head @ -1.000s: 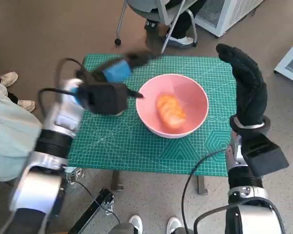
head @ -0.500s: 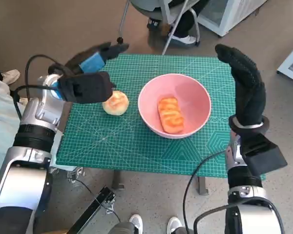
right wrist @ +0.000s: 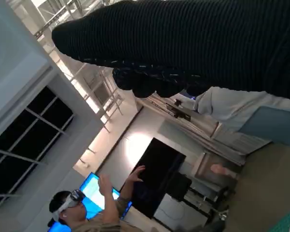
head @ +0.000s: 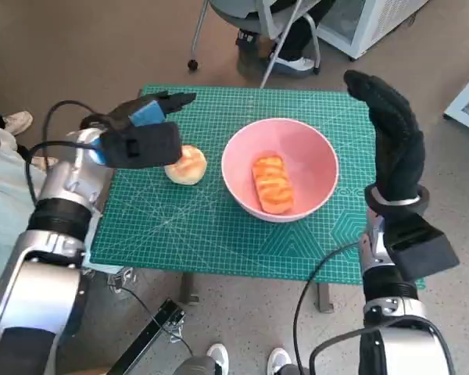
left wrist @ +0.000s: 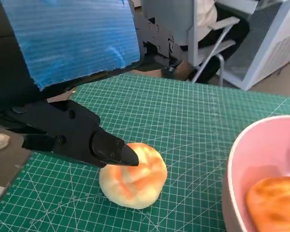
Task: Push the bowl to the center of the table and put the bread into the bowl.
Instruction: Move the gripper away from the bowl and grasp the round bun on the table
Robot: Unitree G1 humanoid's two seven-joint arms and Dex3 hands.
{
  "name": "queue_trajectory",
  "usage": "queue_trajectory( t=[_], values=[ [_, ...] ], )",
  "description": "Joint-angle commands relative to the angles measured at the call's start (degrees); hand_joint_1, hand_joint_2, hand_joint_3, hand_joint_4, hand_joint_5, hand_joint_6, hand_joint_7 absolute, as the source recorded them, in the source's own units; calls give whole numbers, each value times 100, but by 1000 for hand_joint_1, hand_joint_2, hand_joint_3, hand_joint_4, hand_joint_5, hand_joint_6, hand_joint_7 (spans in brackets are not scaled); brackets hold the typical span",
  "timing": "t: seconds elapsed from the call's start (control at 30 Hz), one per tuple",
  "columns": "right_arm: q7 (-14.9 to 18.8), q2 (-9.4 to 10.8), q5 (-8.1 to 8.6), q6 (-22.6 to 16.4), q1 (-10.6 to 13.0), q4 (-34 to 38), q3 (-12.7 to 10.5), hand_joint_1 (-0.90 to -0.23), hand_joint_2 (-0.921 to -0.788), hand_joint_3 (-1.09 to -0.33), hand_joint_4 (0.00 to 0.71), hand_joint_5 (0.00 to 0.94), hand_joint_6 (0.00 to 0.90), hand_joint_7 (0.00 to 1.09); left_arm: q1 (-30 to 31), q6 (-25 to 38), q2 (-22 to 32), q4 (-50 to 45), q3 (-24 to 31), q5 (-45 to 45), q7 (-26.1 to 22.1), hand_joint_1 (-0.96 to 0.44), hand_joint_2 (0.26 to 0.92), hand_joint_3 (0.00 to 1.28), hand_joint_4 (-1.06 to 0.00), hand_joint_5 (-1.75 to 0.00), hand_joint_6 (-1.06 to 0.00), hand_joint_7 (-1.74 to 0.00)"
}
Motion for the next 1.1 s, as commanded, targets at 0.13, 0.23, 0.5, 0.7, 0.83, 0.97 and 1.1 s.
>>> queue_trajectory(
  t=[0.13,0.23,0.5,0.7,0.83,0.97,1.1],
  values=[
    [62,-13,-1,-3,56,26,13,-581,-921,-731,317,0,39,818,-218,282,-238,302,-336,335,154,-128,812,0,-122,0,-322,-12],
    [75,-28,1,-10,61,16,12,-576,-921,-732,317,0,38,818,-245,374,-321,405,-439,425,192,-139,812,0,-119,0,-321,-10],
    [113,-79,20,-15,89,-35,13,-569,-921,-736,315,0,35,820,-277,578,-584,634,-699,657,335,-147,811,0,-122,-2,-325,-9],
    [91,-112,-29,-39,102,-62,19,-578,-921,-735,315,0,33,821,-227,744,-780,779,-812,750,404,-128,813,2,-135,-6,-357,-22],
    [83,-122,-38,-47,109,-77,22,-586,-921,-735,315,0,32,822,-174,893,-889,868,-867,769,410,-112,822,6,-159,-15,-395,-38],
    [58,-124,-62,-60,132,-118,28,-592,-921,-735,315,0,33,824,-120,1006,-956,937,-957,816,406,-106,842,13,-230,-33,-451,-56],
    [50,-123,-60,-61,164,-184,32,-596,-921,-735,318,1,33,825,-63,1072,-977,1005,-1044,896,409,-112,860,16,-376,-66,-539,-84]
  ],
)
